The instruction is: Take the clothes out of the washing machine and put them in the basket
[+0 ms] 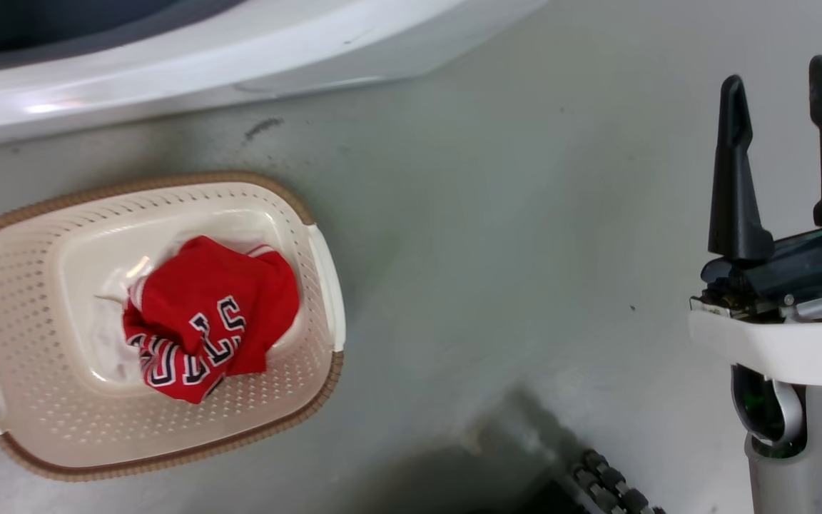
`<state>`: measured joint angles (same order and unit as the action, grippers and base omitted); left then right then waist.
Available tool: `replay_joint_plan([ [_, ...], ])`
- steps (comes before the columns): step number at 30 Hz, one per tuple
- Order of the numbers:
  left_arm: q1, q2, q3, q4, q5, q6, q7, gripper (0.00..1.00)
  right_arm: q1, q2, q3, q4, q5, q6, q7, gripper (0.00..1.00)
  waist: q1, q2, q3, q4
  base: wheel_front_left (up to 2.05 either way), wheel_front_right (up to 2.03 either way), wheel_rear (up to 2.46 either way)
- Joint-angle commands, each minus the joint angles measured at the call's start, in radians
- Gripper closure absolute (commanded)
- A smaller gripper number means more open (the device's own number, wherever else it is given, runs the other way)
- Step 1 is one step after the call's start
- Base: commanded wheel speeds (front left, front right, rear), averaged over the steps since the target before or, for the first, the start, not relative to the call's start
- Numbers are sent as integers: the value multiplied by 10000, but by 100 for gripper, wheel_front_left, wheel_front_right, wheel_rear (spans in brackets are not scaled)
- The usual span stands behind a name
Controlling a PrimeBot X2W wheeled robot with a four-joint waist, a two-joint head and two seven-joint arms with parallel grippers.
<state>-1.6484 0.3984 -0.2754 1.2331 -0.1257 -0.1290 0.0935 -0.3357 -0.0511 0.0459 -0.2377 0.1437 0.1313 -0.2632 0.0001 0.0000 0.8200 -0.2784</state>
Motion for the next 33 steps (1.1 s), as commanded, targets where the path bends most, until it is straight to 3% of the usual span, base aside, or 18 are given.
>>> replay_joint_plan([
  [1, 333, -93, 37, 34, -146, 10, -358, 100, 132, 15, -9, 39, -108, -10, -24, 0, -1, 0, -456, 279, 0, 0, 0],
  [15, 3180, -1142, -1027, -412, -1168, 3, -2939, 100, 1044, 12, -144, 504, -650, -10, -24, 0, -1, 0, -2744, 1239, 0, 0, 0],
  [24, 4756, -1013, -1788, -1664, -1841, 4, -3529, 100, 1606, 12, -312, 732, -939, -10, -24, 0, -1, 0, -3997, 1709, 0, 0, 0],
  [33, 6823, -686, -1742, -4148, -2126, 139, -3604, 100, 2292, 12, -347, 921, -1065, -10, -24, 0, -1, 0, -5303, 2091, 0, 0, 0],
])
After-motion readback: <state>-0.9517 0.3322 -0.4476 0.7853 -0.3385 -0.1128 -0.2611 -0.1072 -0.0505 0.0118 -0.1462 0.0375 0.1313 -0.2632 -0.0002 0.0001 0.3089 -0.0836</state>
